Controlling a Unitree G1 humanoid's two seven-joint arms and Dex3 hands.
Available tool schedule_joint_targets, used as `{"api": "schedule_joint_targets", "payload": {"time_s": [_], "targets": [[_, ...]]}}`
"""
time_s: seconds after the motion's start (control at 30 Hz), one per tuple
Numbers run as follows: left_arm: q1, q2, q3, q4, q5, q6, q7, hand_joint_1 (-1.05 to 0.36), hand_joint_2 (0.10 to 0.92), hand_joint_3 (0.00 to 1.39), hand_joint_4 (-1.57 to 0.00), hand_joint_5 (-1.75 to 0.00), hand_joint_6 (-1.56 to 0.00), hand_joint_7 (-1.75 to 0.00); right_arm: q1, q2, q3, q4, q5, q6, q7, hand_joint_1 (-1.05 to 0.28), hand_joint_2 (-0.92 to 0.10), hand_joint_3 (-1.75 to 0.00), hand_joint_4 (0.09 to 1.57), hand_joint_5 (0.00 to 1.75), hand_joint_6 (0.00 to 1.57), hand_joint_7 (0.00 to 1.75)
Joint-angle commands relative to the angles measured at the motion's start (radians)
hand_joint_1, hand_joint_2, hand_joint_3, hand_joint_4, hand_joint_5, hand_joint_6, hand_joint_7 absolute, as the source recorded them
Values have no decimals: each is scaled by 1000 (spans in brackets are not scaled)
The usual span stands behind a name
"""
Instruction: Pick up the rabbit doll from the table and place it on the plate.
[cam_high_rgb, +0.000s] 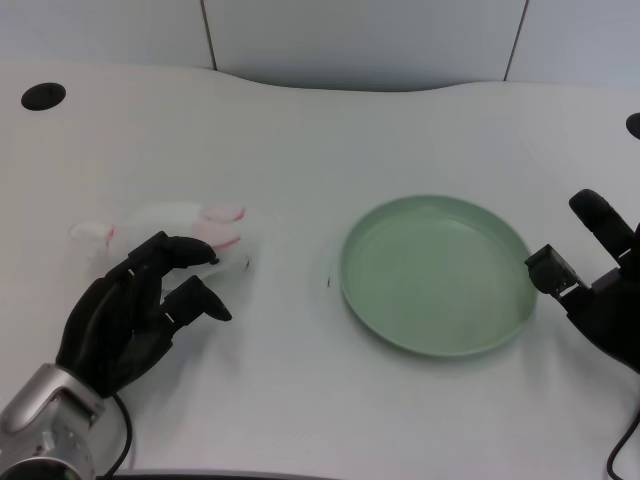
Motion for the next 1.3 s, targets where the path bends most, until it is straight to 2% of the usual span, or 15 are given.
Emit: {"api": "schedule_joint_targets", "payload": {"time_s": [0.03, 0.2, 0.33, 0.43, 0.53, 0.63, 0.73, 0.83, 0.87, 0.9, 1.03, 1.13, 1.23, 1.27, 1.3], "targets": [[3, 14, -2, 0, 3, 7, -10, -883, 921, 441, -329, -1730, -399, -1104, 1, -18, -4, 0, 2, 1, 2, -698, -921, -344, 586, 1746, 668, 1441], [4, 16, -6, -1, 9, -1, -7, -878, 921, 438, -323, -1734, -402, -1100, 3, -17, -2, -6, -2, -3, -8, -697, -921, -342, 588, 1746, 676, 1448], [4, 17, -7, -1, 6, 4, -12, -875, 921, 442, -322, -1737, -404, -1098, 3, -17, -3, -5, 0, 0, -7, -695, -921, -342, 589, 1746, 677, 1448], [3, 16, -5, 0, 4, 4, -13, -873, 921, 442, -326, -1737, -411, -1098, 2, -18, -4, -1, 1, -2, 1, -691, -921, -351, 586, 1746, 674, 1442], [3, 17, -4, -1, 3, 10, -15, -872, 921, 440, -325, -1734, -408, -1093, 4, -16, -3, -7, 0, 2, -9, -693, -921, -353, 590, 1746, 682, 1440], [2, 17, -4, -3, 3, 10, -13, -873, 921, 439, -323, -1733, -408, -1092, 4, -15, -1, -10, -1, -2, -10, -693, -921, -356, 595, 1746, 688, 1439], [6, 10, -1, -23, -5, 16, -4, -871, 921, 437, -314, -1734, -398, -1095, 4, -12, -2, -13, -1, -3, -18, -687, -921, -366, 591, 1746, 682, 1455], [13, 2, 1, -54, -15, 23, 5, -850, 921, 419, -276, -1680, -326, -1128, 2, -10, -3, -12, 1, 1, -23, -679, -921, -367, 598, 1746, 673, 1462], [14, 5, -13, -121, -10, -5, -4, -849, 921, 418, -274, -1676, -321, -1132, -1, -12, 0, -6, -2, 0, -14, -679, -921, -367, 599, 1746, 672, 1463], [17, 7, -24, -175, -7, -24, -10, -806, 921, 310, -372, -1452, -409, -973, -3, -13, 3, -2, -4, -1, -7, -690, -921, -365, 601, 1746, 669, 1463], [5, 65, -107, -323, 97, -259, 3, -822, 921, 195, -511, -1120, -598, -567, -4, -14, 3, 2, -4, 2, 1, -696, -921, -351, 601, 1746, 661, 1481], [-28, 110, -146, -352, 143, -327, 33, -789, 921, 42, -588, -815, -757, -203, -4, -14, 1, 2, -2, 10, 1, -690, -921, -336, 605, 1746, 662, 1473], [-47, 134, -171, -355, 161, -357, 57, -786, 921, 17, -590, -684, -780, -79, -4, -15, 2, 4, -4, 9, 4, -691, -921, -333, 604, 1746, 666, 1463], [-70, 152, -181, -345, 186, -400, 75, -786, 921, 17, -588, -671, -780, -69, -4, -14, 3, 3, -6, 5, -1, -691, -921, -333, 604, 1746, 667, 1461], [-94, 173, -192, -330, 222, -452, 106, -783, 921, 31, -582, -511, -733, -32, -4, -13, 3, 2, -7, 3, -3, -692, -921, -333, 609, 1746, 676, 1455]]}}
